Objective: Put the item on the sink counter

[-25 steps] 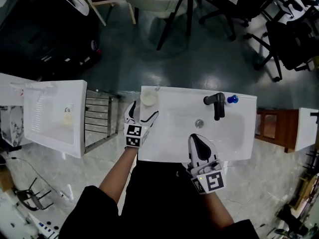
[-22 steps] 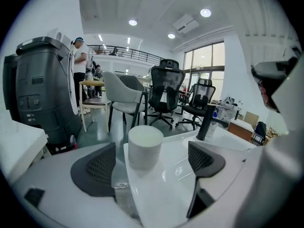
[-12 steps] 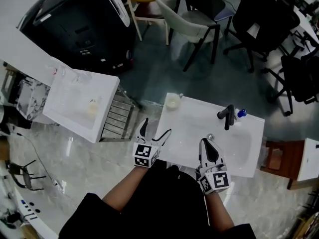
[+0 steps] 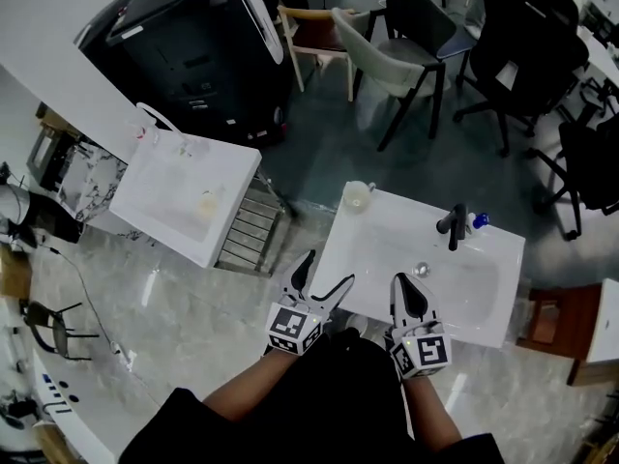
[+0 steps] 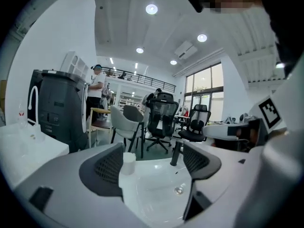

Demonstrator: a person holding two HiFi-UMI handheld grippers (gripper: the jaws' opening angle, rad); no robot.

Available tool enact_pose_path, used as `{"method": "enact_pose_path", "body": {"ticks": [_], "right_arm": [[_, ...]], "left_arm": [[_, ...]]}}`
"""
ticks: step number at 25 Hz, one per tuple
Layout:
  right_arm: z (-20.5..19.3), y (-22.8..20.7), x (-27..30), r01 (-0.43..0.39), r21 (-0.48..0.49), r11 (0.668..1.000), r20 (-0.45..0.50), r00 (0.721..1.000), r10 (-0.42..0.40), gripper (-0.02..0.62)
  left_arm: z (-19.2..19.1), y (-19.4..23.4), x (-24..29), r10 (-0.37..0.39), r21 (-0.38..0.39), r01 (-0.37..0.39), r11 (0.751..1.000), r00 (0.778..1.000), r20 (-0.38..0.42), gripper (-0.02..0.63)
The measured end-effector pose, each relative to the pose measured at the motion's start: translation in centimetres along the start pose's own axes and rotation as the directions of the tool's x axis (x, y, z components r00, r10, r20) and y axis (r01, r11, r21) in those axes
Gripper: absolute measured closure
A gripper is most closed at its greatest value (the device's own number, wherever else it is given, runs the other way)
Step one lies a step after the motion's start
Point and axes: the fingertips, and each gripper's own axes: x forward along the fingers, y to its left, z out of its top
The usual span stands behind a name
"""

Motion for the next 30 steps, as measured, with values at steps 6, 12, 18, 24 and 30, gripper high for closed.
{"method": "enact_pose_path", "body": {"ticks": [6,12,18,24,30], "right_arm": [[0.7,1.6,-1.9,0.045,-0.014,0.999,0.018,0.999,-0.045,0.561],[-1.3,7.7,-4.6,0.054,-0.013,0.998,0.006,0.999,-0.054,0.561],[-3.1,15.0,-7.2,0.039,-0.067,0.997,-0.011,0.999,-0.039,0.561],[-4.7,18.5,-11.4,0.105,-0.120,0.987,-0.052,0.992,-0.112,0.561],[-5.4,19.8,-15.5,0.190,-0.123,0.974,-0.062,0.978,-0.199,0.561]], "left_arm": [[3.0,-2.1,-2.8,-0.041,0.030,0.039,0.999,0.996,0.083,0.442],[3.4,-1.7,-9.6,-0.041,0.005,0.040,0.999,0.992,0.123,0.584],[0.6,-1.3,-17.1,-0.030,-0.041,0.034,0.999,0.995,0.096,0.589],[-1.6,-4.0,-22.2,-0.056,-0.047,0.061,0.997,0.994,0.093,0.589],[-2.2,-8.2,-24.5,-0.152,-0.034,0.155,0.987,0.985,0.083,0.589]]}}
